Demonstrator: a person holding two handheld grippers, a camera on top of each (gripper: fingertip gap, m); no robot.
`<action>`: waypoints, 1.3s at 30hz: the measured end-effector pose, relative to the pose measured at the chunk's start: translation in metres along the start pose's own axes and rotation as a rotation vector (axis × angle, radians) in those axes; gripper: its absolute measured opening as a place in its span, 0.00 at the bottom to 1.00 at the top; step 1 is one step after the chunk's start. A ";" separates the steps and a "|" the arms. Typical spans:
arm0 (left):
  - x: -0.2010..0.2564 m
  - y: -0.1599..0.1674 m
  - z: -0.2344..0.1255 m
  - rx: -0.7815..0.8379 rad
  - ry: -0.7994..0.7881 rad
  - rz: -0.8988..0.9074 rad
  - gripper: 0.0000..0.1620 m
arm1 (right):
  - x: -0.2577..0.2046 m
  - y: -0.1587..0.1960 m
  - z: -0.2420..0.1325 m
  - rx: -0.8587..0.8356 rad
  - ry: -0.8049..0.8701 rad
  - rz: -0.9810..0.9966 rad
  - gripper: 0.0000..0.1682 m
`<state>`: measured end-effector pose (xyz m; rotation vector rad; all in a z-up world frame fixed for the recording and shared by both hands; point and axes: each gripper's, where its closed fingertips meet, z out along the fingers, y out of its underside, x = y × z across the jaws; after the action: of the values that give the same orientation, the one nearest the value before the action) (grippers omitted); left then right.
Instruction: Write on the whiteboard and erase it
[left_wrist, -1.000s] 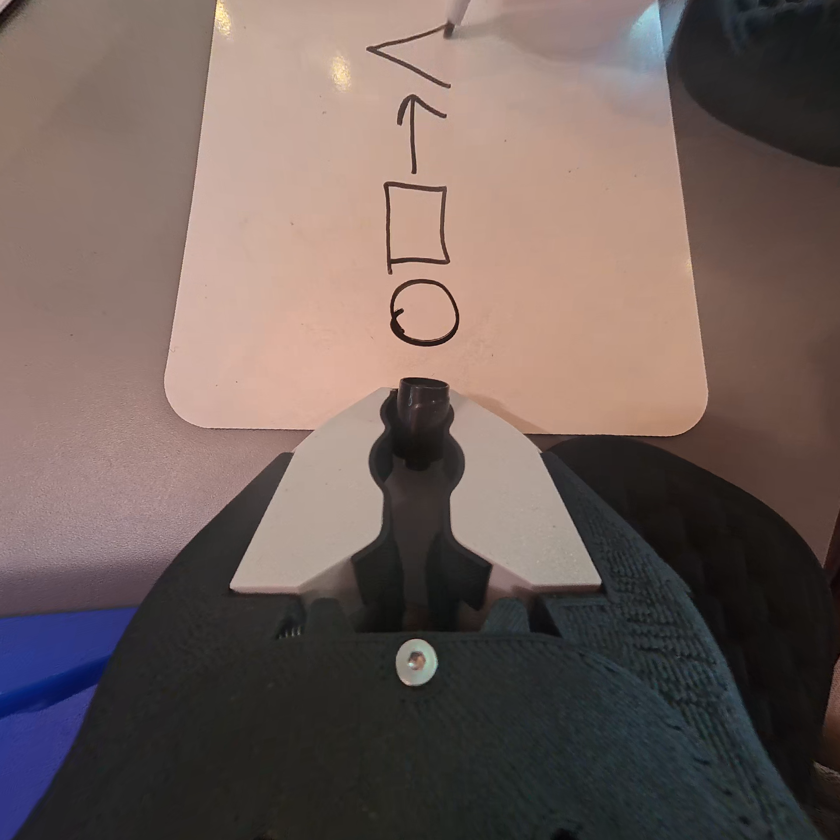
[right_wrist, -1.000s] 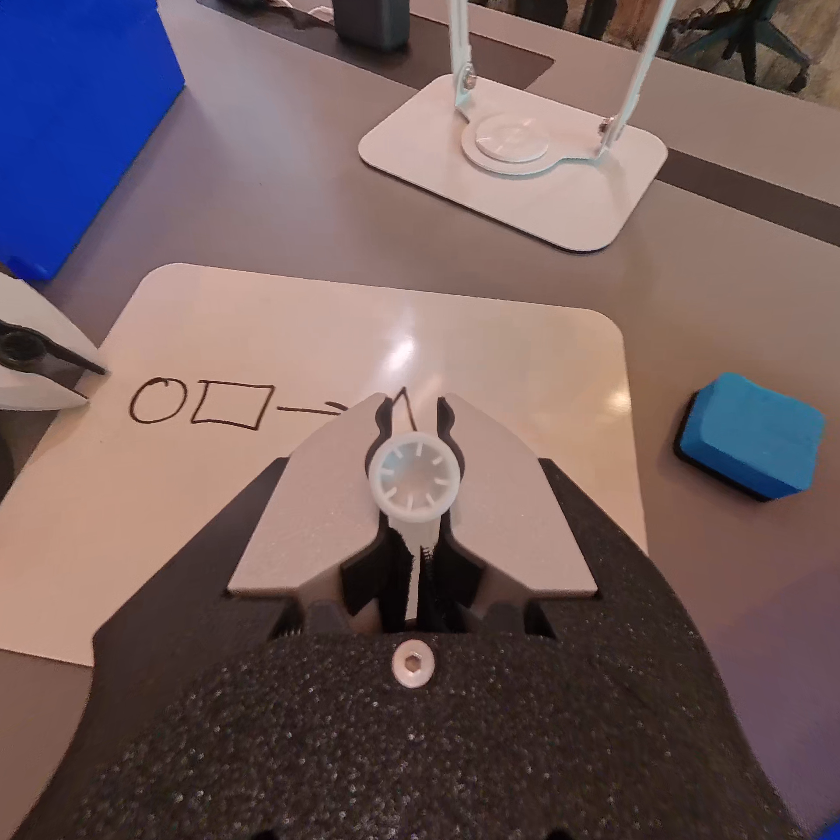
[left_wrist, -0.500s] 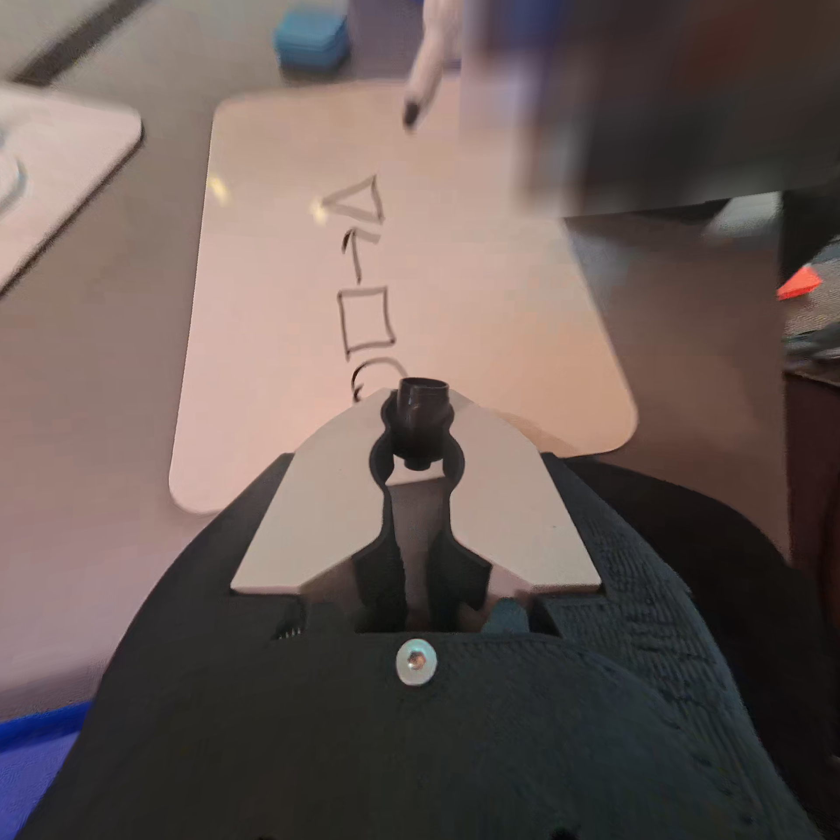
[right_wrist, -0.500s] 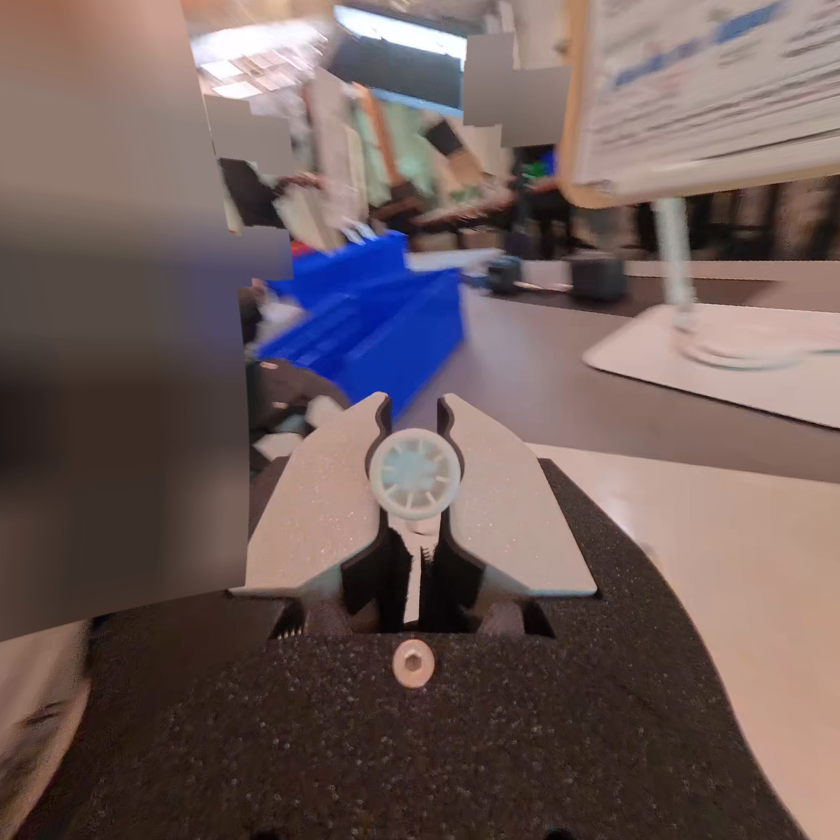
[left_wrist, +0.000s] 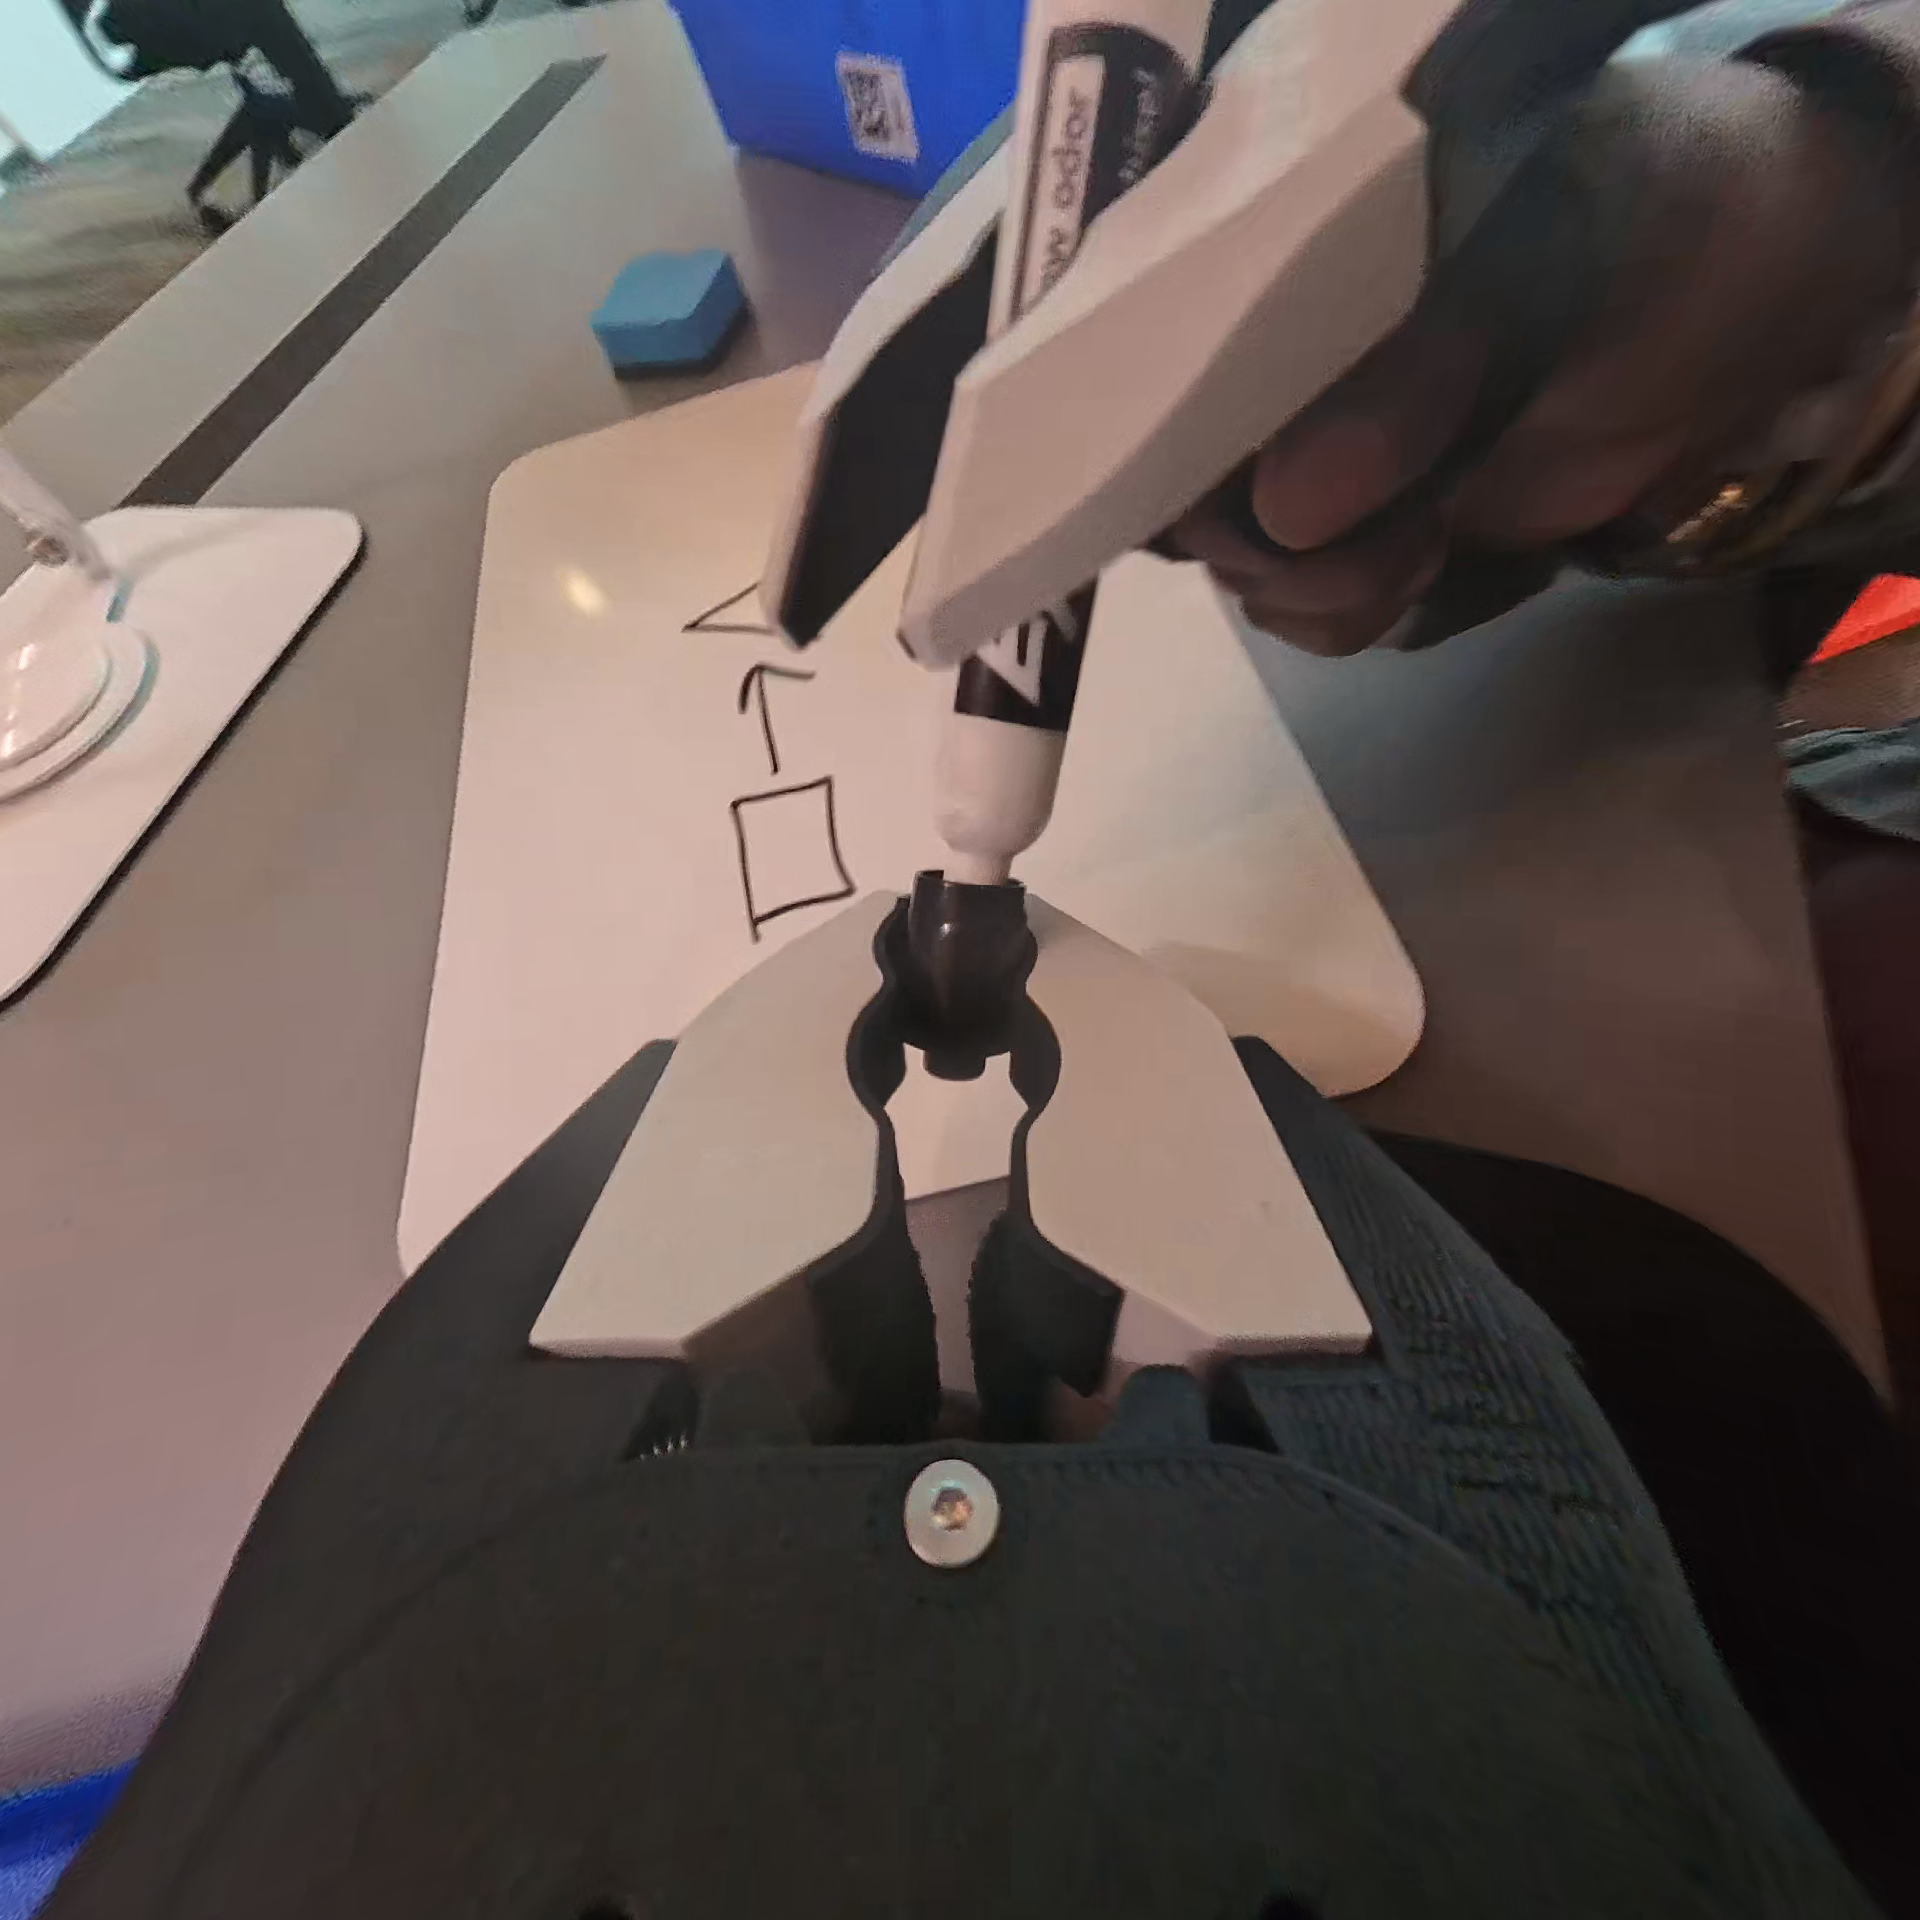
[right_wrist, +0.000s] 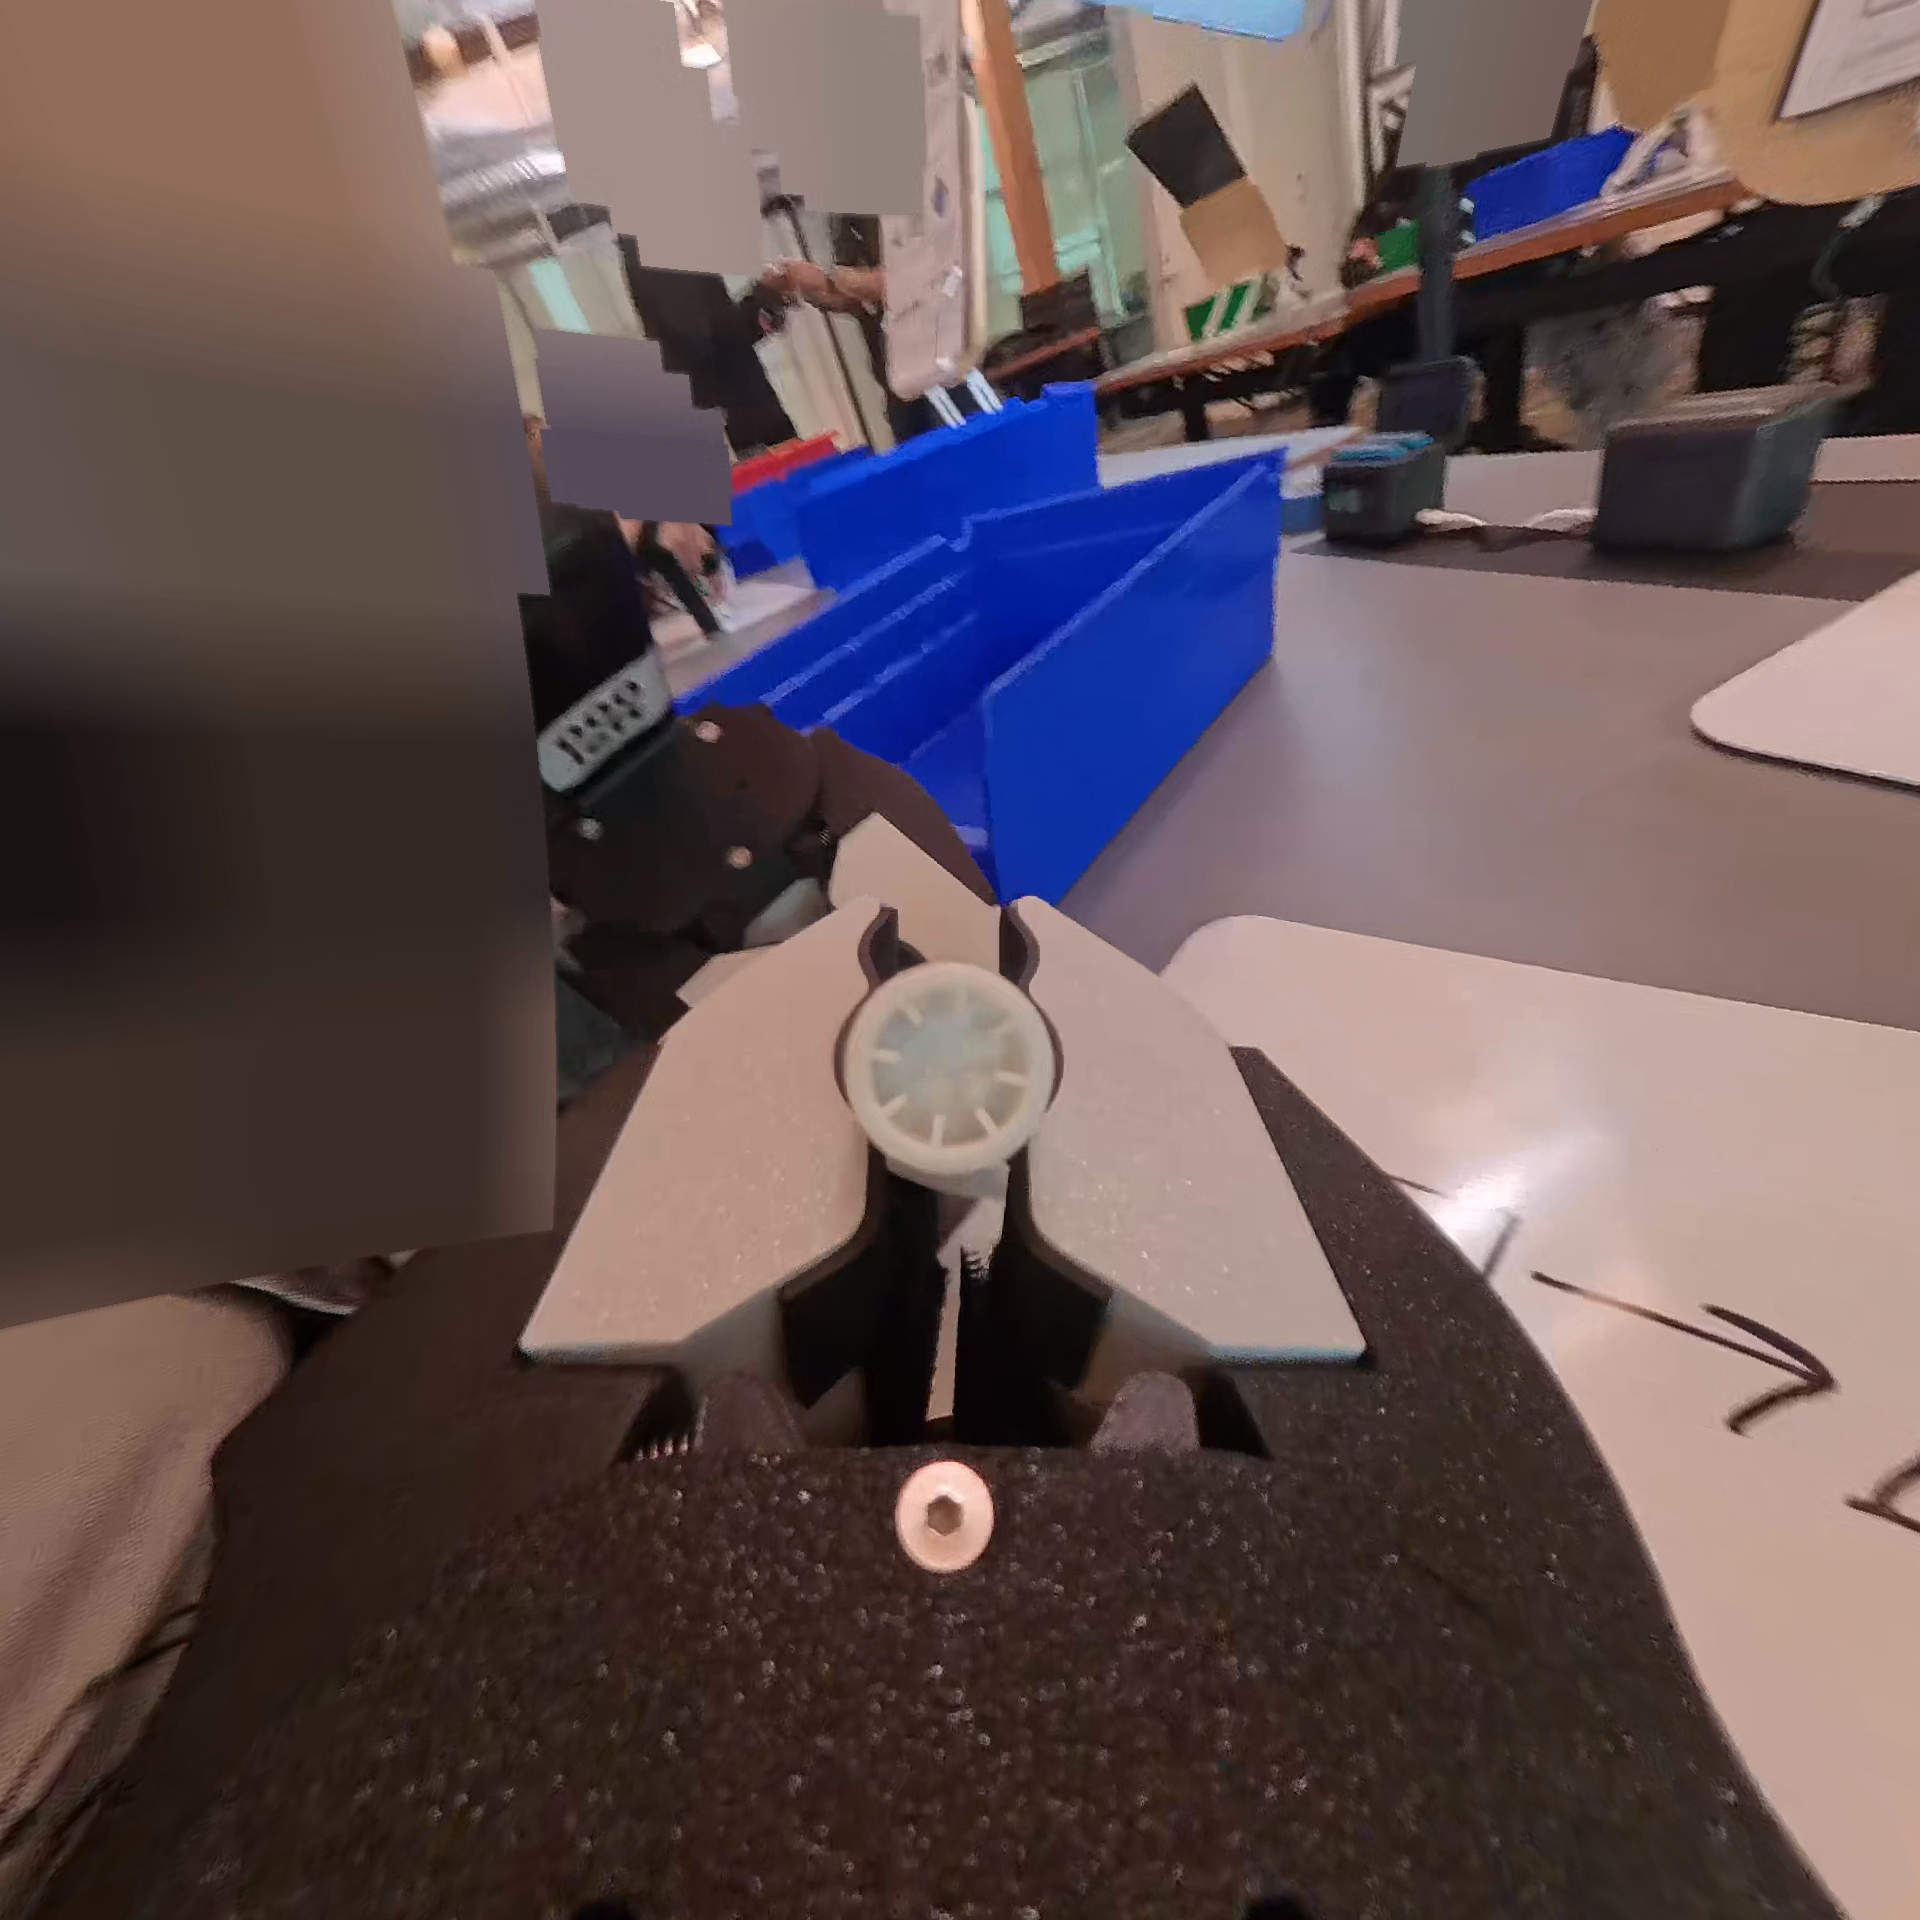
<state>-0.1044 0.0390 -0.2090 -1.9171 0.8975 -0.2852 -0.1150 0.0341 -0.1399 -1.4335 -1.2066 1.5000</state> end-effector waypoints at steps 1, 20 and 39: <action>-0.003 0.002 0.000 -0.013 -0.020 -0.003 0.09 | 0.001 0.003 0.001 -0.011 0.015 -0.009 0.12; -0.013 -0.004 -0.010 0.069 -0.127 0.287 0.10 | -0.021 0.017 -0.018 -0.135 -0.112 -0.087 0.44; -0.041 -0.059 -0.052 0.561 -0.054 -0.268 0.59 | 0.067 -0.072 -0.214 0.060 0.817 -0.425 0.12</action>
<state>-0.1334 0.0482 -0.1262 -1.5035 0.4545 -0.5766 0.0813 0.1496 -0.0799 -1.4150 -0.8519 0.5495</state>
